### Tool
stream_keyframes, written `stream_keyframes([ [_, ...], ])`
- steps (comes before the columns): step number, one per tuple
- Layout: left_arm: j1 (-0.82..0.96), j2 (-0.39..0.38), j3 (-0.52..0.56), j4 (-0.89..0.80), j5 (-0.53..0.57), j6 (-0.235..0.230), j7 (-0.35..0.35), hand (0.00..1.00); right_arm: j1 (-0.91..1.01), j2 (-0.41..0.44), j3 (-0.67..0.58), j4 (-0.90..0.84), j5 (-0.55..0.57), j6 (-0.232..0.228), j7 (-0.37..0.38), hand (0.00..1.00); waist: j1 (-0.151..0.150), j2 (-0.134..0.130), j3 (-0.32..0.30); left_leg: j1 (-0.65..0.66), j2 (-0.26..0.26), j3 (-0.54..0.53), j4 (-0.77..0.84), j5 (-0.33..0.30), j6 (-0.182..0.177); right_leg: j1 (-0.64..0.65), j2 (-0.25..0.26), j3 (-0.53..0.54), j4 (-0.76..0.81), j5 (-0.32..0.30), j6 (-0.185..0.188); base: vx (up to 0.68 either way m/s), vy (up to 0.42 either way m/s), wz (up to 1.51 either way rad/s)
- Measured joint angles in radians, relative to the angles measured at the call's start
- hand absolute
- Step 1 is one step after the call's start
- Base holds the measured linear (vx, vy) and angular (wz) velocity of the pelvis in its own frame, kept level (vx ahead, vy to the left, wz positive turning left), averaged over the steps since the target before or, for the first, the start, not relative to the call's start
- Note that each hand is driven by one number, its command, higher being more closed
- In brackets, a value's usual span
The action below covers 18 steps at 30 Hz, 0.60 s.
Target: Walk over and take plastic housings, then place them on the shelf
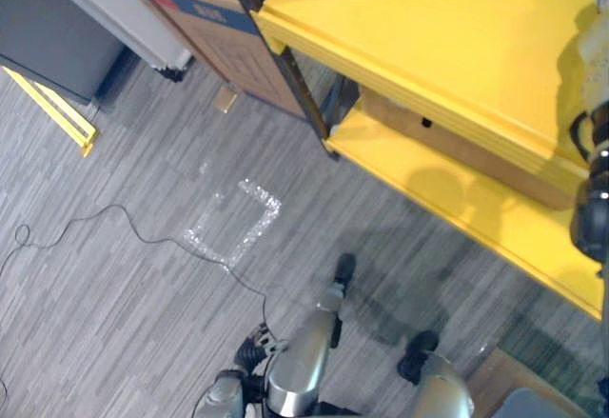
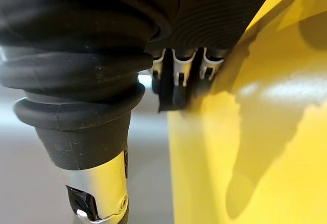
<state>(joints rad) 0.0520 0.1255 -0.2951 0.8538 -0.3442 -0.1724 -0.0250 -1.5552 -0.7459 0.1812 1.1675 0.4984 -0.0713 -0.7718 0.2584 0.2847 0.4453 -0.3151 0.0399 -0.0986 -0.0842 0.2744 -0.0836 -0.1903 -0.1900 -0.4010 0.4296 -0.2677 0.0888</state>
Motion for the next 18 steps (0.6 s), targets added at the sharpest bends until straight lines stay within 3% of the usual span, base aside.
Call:
stream_keyframes([
  [1,0.004,0.001,0.0,-0.007,0.0,0.0,-0.001,0.0,0.0,-0.004,0.0,0.002,0.003,-0.001,0.032,0.0,0.0,0.0,0.0,0.0,0.0,0.0,0.0,0.0,0.0,0.0,0.0,0.0,0.0,0.0,0.0,0.0,0.0,0.0],
  [4,0.011,0.002,0.005,-0.01,0.003,0.0,-0.01,0.0,0.001,-0.013,0.009,0.006,0.042,-0.026,0.237,0.0,-0.007,0.0,0.0,0.001,0.001,0.0,0.0,0.0,0.0,0.0,0.0,0.0,0.002,-0.001,0.0,0.0,0.0,0.0],
  [5,0.012,0.002,0.008,-0.01,0.008,0.0,-0.014,0.0,0.001,-0.013,0.015,0.006,0.044,-0.035,0.273,0.0,-0.008,0.0,0.0,0.002,0.001,0.001,0.0,0.0,0.0,0.0,0.0,0.0,0.002,-0.001,-0.001,0.0,0.0,0.0],
  [6,0.012,0.003,0.01,-0.011,0.011,-0.001,-0.018,0.0,0.002,-0.012,0.021,0.005,0.051,-0.063,0.37,0.0,-0.01,0.0,0.0,0.004,0.001,0.001,0.0,0.0,0.0,0.003,0.0,0.001,0.002,-0.001,-0.001,0.0,0.0,0.0],
  [8,0.014,0.002,0.015,-0.013,0.02,0.0,-0.02,0.0,0.005,-0.012,0.021,-0.013,0.063,-0.106,0.455,0.0,-0.011,0.0,0.0,0.007,0.001,0.001,0.0,0.0,0.0,0.007,0.0,0.0,0.0,-0.001,-0.001,0.0,0.0,0.0],
  [14,0.042,0.003,0.069,-0.02,0.047,0.0,-0.017,0.0,0.057,-0.014,-0.053,-0.213,0.099,-0.235,0.574,0.0,-0.041,-0.009,0.006,0.043,0.003,0.004,0.0,-0.001,0.0,0.053,0.009,0.0,-0.028,0.005,0.004,0.0,-0.027,-0.01],
  [16,0.057,0.003,0.1,-0.028,0.047,0.0,-0.012,0.0,0.08,-0.014,-0.118,-0.313,0.091,-0.253,0.571,0.0,-0.059,-0.019,0.014,0.049,0.012,0.009,0.0,-0.004,-0.002,0.065,0.02,0.003,-0.048,0.016,0.003,-0.01,-0.035,-0.12],
  [18,0.079,0.004,0.149,-0.045,0.049,0.002,0.007,0.0,0.154,-0.015,-0.221,-0.459,0.062,-0.255,0.531,0.0,-0.081,-0.047,0.033,0.072,0.023,0.033,-0.001,-0.012,-0.003,0.093,0.035,0.02,-0.084,0.036,0.003,-0.01,-0.025,-0.24],
])
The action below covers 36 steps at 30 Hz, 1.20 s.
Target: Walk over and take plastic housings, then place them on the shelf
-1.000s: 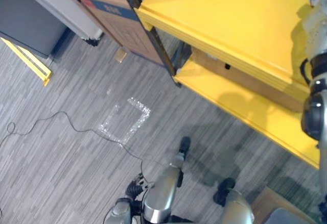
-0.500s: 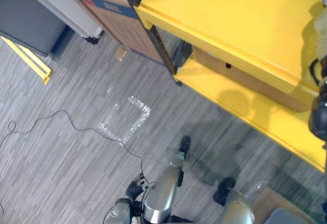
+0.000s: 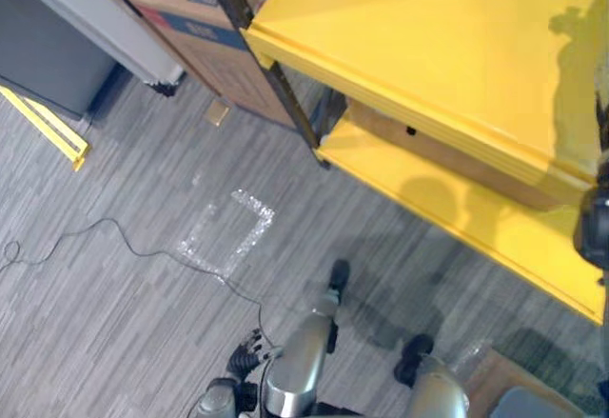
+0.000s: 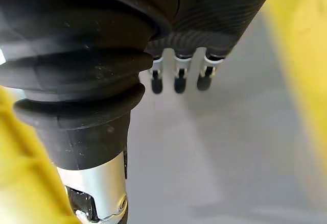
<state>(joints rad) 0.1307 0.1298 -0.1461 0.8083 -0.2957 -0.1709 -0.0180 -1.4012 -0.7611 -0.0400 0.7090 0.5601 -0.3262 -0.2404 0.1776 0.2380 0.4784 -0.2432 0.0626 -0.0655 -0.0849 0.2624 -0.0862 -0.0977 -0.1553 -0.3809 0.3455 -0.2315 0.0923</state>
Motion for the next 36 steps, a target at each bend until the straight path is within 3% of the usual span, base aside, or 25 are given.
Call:
stream_keyframes([
  [4,0.007,-0.001,0.049,-0.002,0.0,0.0,0.023,0.0,0.15,-0.002,-0.14,-0.209,-0.103,0.037,-0.11,0.0,-0.032,-0.033,0.014,0.016,0.011,0.036,-0.001,-0.011,0.007,0.016,0.015,0.033,-0.049,0.037,0.005,-0.01,0.001,-0.3],
  [5,0.007,-0.001,0.065,-0.002,0.0,0.001,0.038,0.0,0.22,-0.001,-0.181,-0.258,-0.143,0.069,-0.149,0.0,-0.042,-0.043,0.015,0.02,0.016,0.051,-0.004,-0.012,0.01,0.026,0.023,0.041,-0.072,0.056,0.006,0.0,0.004,-0.29],
  [8,0.01,-0.001,0.099,0.001,0.002,0.004,0.058,0.0,0.38,0.022,-0.252,-0.3,-0.139,0.122,-0.175,0.0,-0.062,-0.08,0.012,0.033,0.021,0.079,-0.005,-0.019,0.016,0.036,0.029,0.073,-0.106,0.08,0.009,0.0,0.01,-0.29],
  [11,0.021,-0.001,0.105,0.002,0.035,0.004,0.083,0.0,0.518,0.075,-0.32,-0.343,-0.117,0.155,-0.168,0.0,-0.091,-0.116,0.005,0.043,0.027,0.103,-0.005,-0.024,0.021,0.05,0.036,0.088,-0.142,0.106,0.012,-0.01,0.006,-0.21],
  [13,0.021,-0.001,0.108,0.003,0.04,0.005,0.089,0.0,0.59,0.08,-0.327,-0.357,-0.101,0.178,-0.124,0.0,-0.112,-0.134,0.002,0.052,0.027,0.112,-0.005,-0.031,0.023,0.063,0.037,0.094,-0.163,0.119,0.014,-0.03,0.012,-0.15],
  [16,0.026,-0.001,0.129,0.007,0.04,0.008,0.095,0.0,0.637,0.086,-0.328,-0.364,-0.097,0.196,-0.059,0.0,-0.117,-0.155,-0.005,0.051,0.029,0.13,-0.005,-0.041,0.027,0.062,0.04,0.11,-0.189,0.138,0.018,-0.02,0.02,-0.17],
  [23,0.026,0.022,0.135,0.025,0.039,0.007,0.124,0.0,0.644,0.086,-0.322,-0.367,-0.088,0.211,-0.029,0.0,-0.126,-0.175,-0.001,0.032,0.02,0.13,-0.005,-0.04,0.027,0.058,0.036,0.111,-0.218,0.16,0.025,0.0,0.003,0.0],
  [28,0.026,0.025,0.134,0.026,0.039,0.02,0.125,0.0,0.681,0.087,-0.321,-0.367,-0.081,0.264,-0.001,0.0,-0.124,-0.201,-0.003,0.03,0.018,0.129,-0.005,-0.037,0.032,0.057,0.035,0.111,-0.219,0.159,0.023,0.03,-0.012,0.01],
  [32,0.027,0.025,0.133,0.015,0.038,0.021,0.125,0.0,0.769,0.099,-0.327,-0.393,-0.083,0.297,-0.022,0.0,-0.131,-0.203,-0.003,0.028,0.017,0.13,-0.005,-0.038,0.034,0.053,0.035,0.113,-0.218,0.159,0.022,0.0,-0.002,-0.01],
  [36,0.03,0.025,0.133,-0.003,0.038,0.022,0.125,0.0,0.885,0.171,-0.378,-0.433,-0.083,0.31,-0.077,0.0,-0.141,-0.215,0.003,0.025,0.018,0.136,-0.005,-0.041,0.035,0.042,0.035,0.128,-0.214,0.158,0.022,0.0,-0.006,-0.08],
])
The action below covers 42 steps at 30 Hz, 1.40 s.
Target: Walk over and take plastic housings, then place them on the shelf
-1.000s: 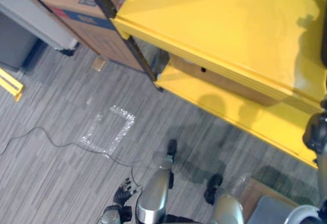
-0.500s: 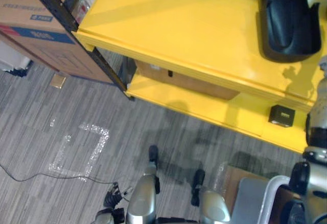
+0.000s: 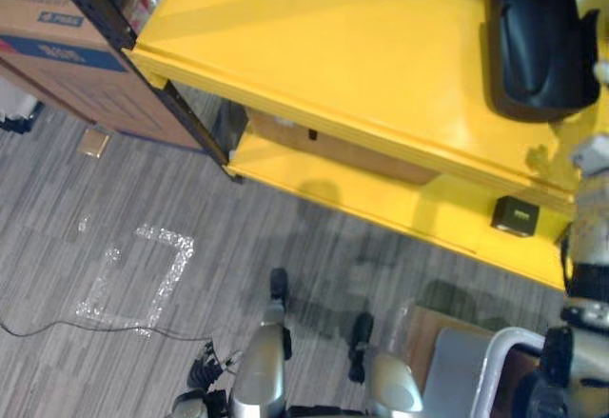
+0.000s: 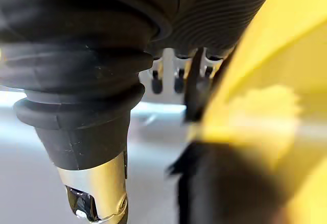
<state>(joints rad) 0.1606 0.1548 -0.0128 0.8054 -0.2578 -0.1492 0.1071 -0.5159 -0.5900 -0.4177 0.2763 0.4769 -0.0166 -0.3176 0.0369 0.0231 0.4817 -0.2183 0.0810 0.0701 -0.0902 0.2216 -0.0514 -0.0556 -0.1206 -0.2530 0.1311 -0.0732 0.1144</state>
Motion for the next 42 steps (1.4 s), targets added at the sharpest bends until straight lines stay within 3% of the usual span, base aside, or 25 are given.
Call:
stream_keyframes([
  [3,0.0,0.002,0.001,-0.002,-0.001,-0.002,0.001,0.0,0.066,0.046,-0.044,-0.025,0.0,0.0,-0.035,0.0,-0.004,-0.01,0.003,-0.009,0.001,0.018,0.0,-0.004,-0.001,-0.017,-0.002,0.01,0.006,0.0,0.001,0.0,0.001,-0.08],
  [8,0.007,0.012,0.003,-0.007,-0.003,-0.002,0.002,0.0,0.136,0.105,-0.063,-0.09,-0.002,-0.008,-0.025,0.0,-0.021,-0.027,0.005,-0.007,-0.001,0.021,0.0,-0.005,0.001,-0.017,-0.003,0.012,0.006,0.0,0.001,0.0,0.0,0.0],
  [9,0.007,0.015,0.003,-0.008,-0.003,-0.002,0.002,0.0,0.149,0.115,-0.064,-0.102,-0.002,-0.008,-0.01,0.0,-0.023,-0.03,0.006,-0.006,0.0,0.021,0.0,-0.005,0.001,-0.017,-0.003,0.013,0.006,0.0,0.001,0.0,0.0,0.0],
  [10,0.007,0.015,0.003,-0.008,0.0,-0.001,0.003,0.0,0.199,0.127,-0.064,-0.144,-0.021,-0.01,0.06,0.0,-0.025,-0.031,0.007,-0.001,-0.001,0.023,0.0,-0.006,0.001,-0.017,-0.003,0.017,0.014,-0.005,0.001,0.02,-0.02,-0.04],
  [13,0.007,0.016,0.004,-0.008,0.0,0.0,0.003,0.0,0.217,0.139,-0.062,-0.151,-0.021,-0.026,0.102,0.0,-0.026,-0.032,0.007,0.004,0.0,0.024,0.0,-0.007,0.001,-0.017,-0.003,0.02,0.019,-0.009,0.0,0.0,-0.014,-0.04],
  [30,0.007,0.029,0.008,-0.008,-0.001,0.013,0.007,0.0,0.18,0.141,-0.029,-0.122,-0.041,-0.033,0.144,0.0,-0.039,-0.045,0.013,0.003,-0.005,0.015,0.001,-0.006,0.0,-0.031,-0.006,0.021,0.052,-0.027,0.002,0.0,-0.002,0.01],
  [40,0.007,0.034,-0.001,-0.008,-0.006,0.019,0.007,0.0,0.093,0.114,0.005,-0.031,-0.017,-0.066,0.173,0.0,-0.048,-0.044,0.013,-0.014,-0.005,-0.008,0.002,0.001,-0.006,-0.049,-0.006,0.007,0.078,-0.036,-0.002,0.0,-0.012,0.05],
  [42,-0.002,0.031,-0.013,-0.008,-0.005,0.013,0.017,0.0,0.044,0.113,0.069,-0.03,-0.019,-0.095,0.174,0.0,-0.043,-0.027,0.013,-0.013,-0.005,-0.014,0.005,0.002,-0.007,-0.053,-0.007,0.002,0.095,-0.049,-0.006,0.05,-0.061,0.07],
])
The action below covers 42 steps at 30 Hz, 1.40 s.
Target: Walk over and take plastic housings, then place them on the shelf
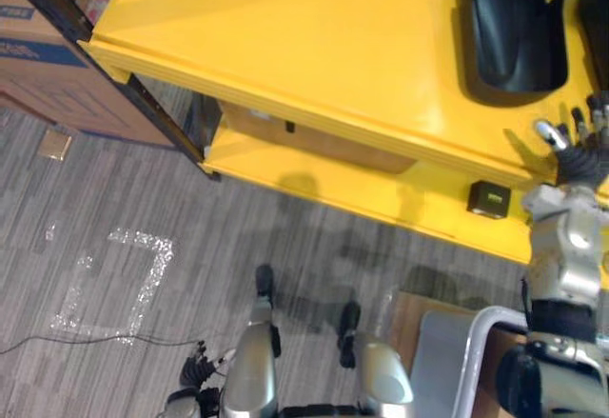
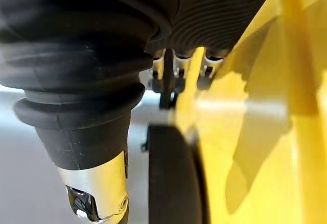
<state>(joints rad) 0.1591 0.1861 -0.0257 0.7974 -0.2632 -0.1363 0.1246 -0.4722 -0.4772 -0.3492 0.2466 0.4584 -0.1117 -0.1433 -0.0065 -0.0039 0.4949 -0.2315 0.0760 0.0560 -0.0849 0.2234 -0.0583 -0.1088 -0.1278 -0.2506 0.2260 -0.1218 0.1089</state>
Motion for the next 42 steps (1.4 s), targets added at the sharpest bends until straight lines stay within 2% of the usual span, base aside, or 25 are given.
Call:
stream_keyframes([
  [6,-0.003,-0.009,-0.02,-0.001,-0.003,-0.018,0.026,0.0,-0.016,0.0,0.0,-0.018,-0.001,-0.013,-0.006,0.0,0.002,0.026,0.001,-0.002,-0.003,-0.003,0.0,0.003,0.003,-0.012,-0.008,-0.002,0.03,-0.019,-0.001,0.0,-0.005,0.01],
  [17,-0.004,-0.01,-0.021,-0.013,-0.002,-0.03,0.027,0.0,-0.015,0.0,-0.002,-0.039,0.001,-0.039,0.016,0.0,0.001,0.053,0.001,-0.006,-0.002,-0.014,0.0,0.006,0.0,-0.023,-0.011,-0.013,0.057,-0.038,-0.006,0.01,-0.019,0.02],
  [25,-0.004,-0.01,-0.022,-0.014,-0.002,-0.029,0.025,0.0,-0.01,0.0,0.004,-0.051,0.0,-0.043,0.098,0.0,0.0,0.054,0.001,-0.008,0.001,-0.015,0.0,0.007,-0.002,-0.031,-0.011,-0.013,0.072,-0.047,-0.009,0.0,-0.009,0.0],
  [42,-0.004,-0.01,-0.021,-0.031,-0.002,-0.026,0.02,0.0,0.043,0.0,0.053,-0.125,-0.001,-0.038,0.166,0.0,0.003,0.054,0.001,-0.008,0.0,-0.014,0.0,0.007,-0.002,-0.031,-0.011,-0.012,0.072,-0.048,-0.009,0.0,0.0,0.0],
])
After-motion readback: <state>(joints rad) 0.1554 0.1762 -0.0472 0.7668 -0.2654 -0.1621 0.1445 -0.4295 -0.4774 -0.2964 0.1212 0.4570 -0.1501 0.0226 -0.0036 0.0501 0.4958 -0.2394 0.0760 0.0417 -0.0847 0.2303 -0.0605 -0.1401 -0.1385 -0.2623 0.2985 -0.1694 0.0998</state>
